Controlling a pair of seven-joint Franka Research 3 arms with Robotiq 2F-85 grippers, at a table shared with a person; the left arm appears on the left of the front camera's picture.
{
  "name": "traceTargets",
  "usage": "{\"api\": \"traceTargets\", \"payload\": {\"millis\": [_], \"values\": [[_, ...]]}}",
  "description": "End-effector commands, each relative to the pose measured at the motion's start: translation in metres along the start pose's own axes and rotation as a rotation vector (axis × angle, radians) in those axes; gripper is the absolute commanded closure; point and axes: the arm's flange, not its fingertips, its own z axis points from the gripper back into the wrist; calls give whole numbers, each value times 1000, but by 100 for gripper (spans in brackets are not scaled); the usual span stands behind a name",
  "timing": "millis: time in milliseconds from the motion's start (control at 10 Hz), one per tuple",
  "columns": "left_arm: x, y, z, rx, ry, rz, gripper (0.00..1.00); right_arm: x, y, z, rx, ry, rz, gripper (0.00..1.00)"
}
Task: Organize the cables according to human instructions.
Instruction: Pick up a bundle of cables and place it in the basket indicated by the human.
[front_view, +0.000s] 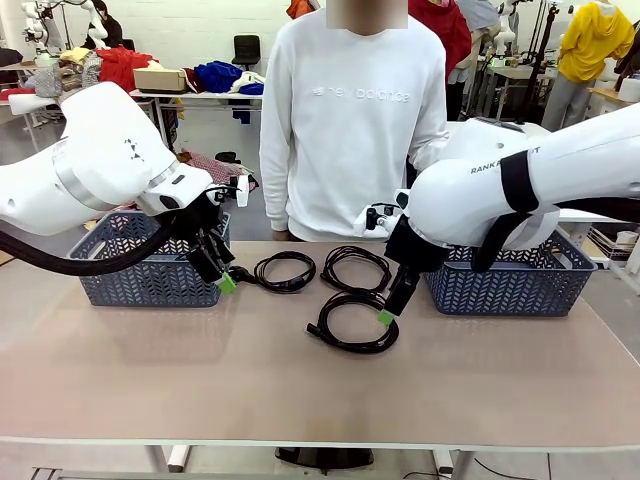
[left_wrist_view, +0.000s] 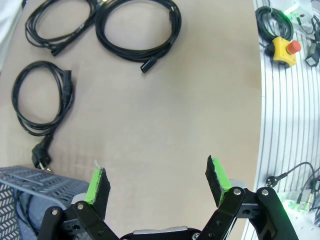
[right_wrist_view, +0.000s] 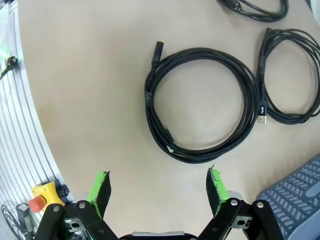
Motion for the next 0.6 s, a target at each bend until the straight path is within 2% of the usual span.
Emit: {"api": "traceTargets", "payload": {"millis": [0,400,500], "values": [[0,1,1,-2,-2,2,0,3,4,-1,1,0,10,0],[0,1,1,-2,-2,2,0,3,5,-1,2,3,11,0],[0,1,1,-2,-2,2,0,15,5,-11,-7,31,8,0]]}}
